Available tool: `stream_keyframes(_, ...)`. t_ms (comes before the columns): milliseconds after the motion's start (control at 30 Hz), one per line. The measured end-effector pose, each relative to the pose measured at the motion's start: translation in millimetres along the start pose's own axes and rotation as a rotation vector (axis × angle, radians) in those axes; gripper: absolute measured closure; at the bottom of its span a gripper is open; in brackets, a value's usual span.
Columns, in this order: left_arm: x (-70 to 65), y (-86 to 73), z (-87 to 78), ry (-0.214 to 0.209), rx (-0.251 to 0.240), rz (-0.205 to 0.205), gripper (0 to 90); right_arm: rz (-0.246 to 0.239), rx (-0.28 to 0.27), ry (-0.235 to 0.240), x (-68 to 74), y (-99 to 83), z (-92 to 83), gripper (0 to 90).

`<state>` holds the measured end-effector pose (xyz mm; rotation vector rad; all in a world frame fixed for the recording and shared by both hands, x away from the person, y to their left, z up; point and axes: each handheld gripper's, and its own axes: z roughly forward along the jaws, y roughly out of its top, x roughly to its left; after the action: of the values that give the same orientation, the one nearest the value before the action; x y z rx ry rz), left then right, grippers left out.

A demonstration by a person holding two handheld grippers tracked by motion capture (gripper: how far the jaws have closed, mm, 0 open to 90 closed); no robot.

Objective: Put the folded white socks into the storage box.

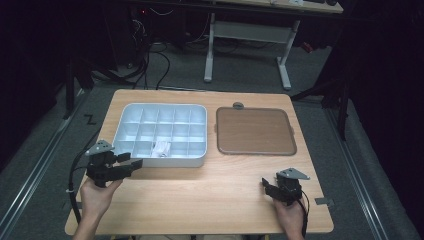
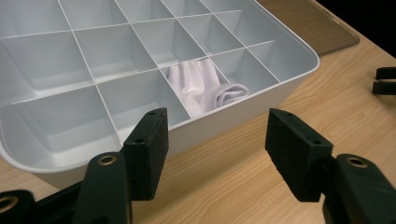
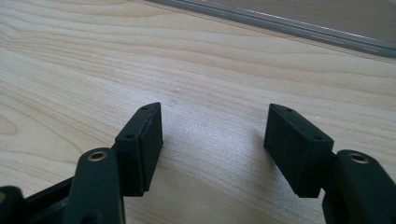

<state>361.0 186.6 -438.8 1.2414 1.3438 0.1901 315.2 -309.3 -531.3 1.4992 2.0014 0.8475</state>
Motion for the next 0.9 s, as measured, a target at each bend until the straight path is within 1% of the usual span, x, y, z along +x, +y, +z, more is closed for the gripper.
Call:
stream_keyframes(167, 1.5, -3.8, -2.8, -0.013, 0.007, -0.006, 36.2, 0.000, 0.000, 0.000, 0.0, 0.0, 0.0, 37.8)
stream_keyframes(433, 2.5, -6.5, -7.0, -0.025, 0.006, -0.017, 35.4, 0.000, 0.000, -0.001, 0.0, 0.0, 0.0, 37.8)
stream_keyframes(767, 6.4, -14.3, -9.8, -0.030, 0.006, -0.052, 35.0, 0.000, 0.000, 0.000, 0.0, 0.0, 0.0, 37.7)
stream_keyframes(900, 6.9, -16.1, -10.1, -0.033, 0.010, -0.055, 34.8, 0.000, 0.000, 0.000, 0.0, 0.0, 0.0, 37.8)
